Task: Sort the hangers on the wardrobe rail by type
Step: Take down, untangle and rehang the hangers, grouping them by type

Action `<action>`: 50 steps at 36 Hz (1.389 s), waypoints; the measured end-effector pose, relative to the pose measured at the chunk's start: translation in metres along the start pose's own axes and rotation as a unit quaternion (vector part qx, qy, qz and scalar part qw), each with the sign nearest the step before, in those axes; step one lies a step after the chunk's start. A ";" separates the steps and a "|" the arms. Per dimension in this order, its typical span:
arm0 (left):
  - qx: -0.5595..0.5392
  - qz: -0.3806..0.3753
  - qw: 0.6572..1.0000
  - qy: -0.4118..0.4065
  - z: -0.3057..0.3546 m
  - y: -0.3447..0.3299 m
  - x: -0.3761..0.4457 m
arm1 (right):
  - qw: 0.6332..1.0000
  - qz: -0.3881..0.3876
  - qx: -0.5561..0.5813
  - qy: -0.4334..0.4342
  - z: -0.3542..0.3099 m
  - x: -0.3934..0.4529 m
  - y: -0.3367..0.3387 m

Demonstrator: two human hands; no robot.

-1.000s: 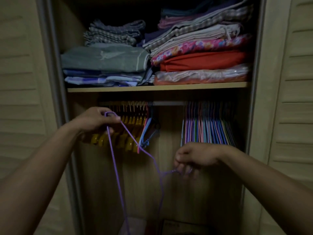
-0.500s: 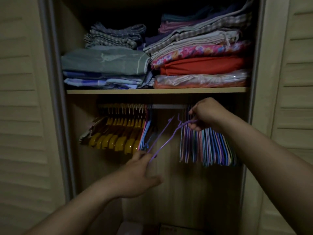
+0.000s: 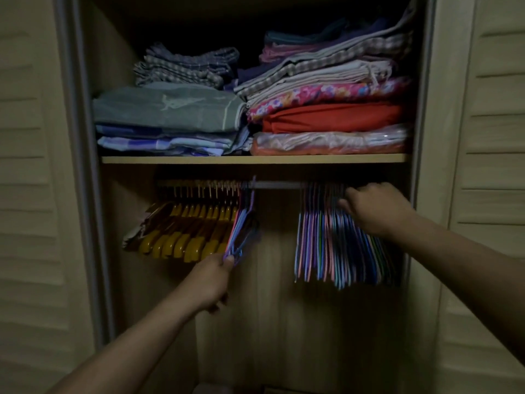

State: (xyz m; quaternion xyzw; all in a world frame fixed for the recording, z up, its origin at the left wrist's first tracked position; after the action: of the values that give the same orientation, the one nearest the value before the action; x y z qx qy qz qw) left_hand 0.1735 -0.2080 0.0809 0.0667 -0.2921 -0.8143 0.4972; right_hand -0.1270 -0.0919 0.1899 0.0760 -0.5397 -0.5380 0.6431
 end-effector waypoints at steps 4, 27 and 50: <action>-0.036 0.009 0.999 0.006 0.020 -0.021 0.032 | 0.983 0.053 -0.169 0.042 0.038 -0.005 -0.014; 0.071 -0.066 0.995 0.034 0.063 -0.123 0.128 | 0.980 0.119 -0.152 0.052 0.044 -0.016 -0.028; 0.549 0.170 0.819 -0.008 0.002 -0.026 0.147 | 0.986 0.092 -0.138 0.001 0.035 -0.014 -0.024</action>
State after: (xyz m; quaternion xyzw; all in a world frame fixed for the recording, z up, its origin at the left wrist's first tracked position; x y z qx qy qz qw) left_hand 0.0793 -0.3231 0.0951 0.2712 -0.7013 -0.4224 0.5062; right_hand -0.1663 -0.0737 0.1794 -0.0627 -0.4641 -0.5458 0.6948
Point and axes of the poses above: each hand's wrist, its own x-axis towards the middle knuckle, its own y-axis out of the back of the hand, z = x × y, the point moved 2 cm from there along x, towards the middle knuckle, and after that the axes turned 3 degrees about -x, right-handed, at the moved point
